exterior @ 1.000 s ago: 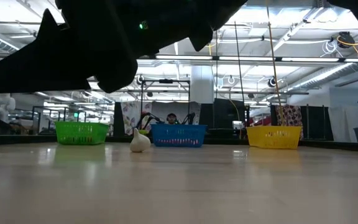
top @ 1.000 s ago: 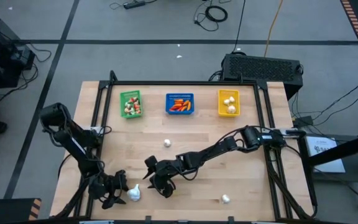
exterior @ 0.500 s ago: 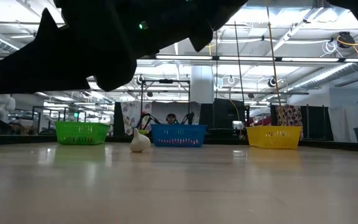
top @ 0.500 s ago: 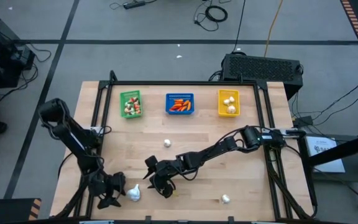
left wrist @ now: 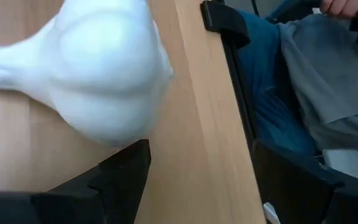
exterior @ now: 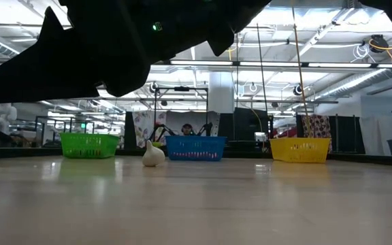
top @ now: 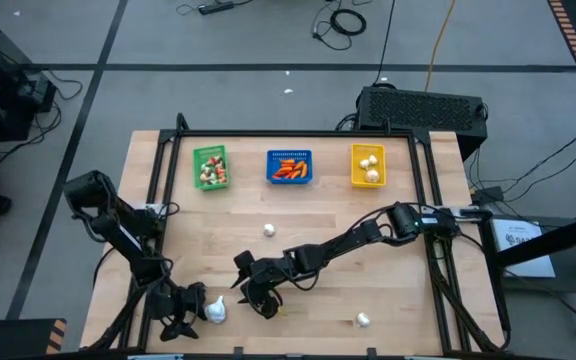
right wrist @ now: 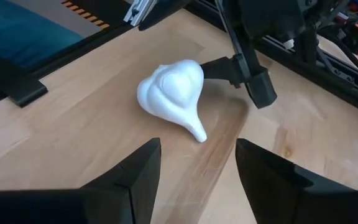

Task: Sort produce into baskets
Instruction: Put the garlic into the yellow bin

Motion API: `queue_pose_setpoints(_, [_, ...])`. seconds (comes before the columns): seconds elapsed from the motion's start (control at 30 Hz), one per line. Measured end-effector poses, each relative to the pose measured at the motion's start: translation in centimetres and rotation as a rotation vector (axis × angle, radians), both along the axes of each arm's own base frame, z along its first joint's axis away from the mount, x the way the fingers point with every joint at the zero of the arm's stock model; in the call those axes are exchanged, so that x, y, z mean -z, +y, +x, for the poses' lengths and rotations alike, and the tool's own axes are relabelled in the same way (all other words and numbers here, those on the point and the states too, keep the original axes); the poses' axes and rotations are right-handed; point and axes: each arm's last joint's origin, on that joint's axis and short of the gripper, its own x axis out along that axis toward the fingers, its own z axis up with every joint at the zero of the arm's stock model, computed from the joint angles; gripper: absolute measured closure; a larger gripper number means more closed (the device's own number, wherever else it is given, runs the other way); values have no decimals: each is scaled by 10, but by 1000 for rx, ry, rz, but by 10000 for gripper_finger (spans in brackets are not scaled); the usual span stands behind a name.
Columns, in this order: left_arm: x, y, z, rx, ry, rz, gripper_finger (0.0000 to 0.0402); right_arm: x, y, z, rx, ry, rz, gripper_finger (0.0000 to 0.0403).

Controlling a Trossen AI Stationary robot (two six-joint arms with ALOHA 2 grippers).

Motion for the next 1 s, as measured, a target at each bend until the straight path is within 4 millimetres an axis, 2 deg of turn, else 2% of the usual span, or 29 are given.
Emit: queue_pose_setpoints(1.0, [3,24,30,17,-125,168,108,0,0,0,0,-1,2,204])
